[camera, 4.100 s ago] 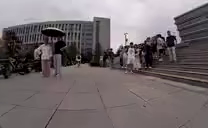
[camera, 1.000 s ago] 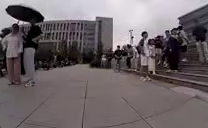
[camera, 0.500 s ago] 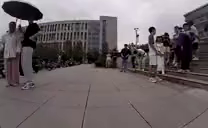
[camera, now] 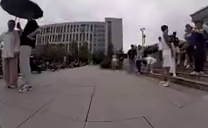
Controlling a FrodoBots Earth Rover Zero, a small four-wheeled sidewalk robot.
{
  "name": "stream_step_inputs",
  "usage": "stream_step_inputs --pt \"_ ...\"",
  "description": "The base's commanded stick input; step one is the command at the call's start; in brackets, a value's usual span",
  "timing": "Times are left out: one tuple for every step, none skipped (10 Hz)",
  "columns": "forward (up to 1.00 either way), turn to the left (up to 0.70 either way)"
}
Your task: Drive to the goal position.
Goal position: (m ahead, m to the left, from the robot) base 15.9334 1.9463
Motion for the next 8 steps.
stream_step_inputs --pt "0.70 0.14" --pt "0.70 0.14" --pt "0.70 0.14" --pt "0.70 0.14" --pt "0.70 0.14" --pt "0.70 0.14" --pt "0.70 0.14" --pt "0.70 0.14"
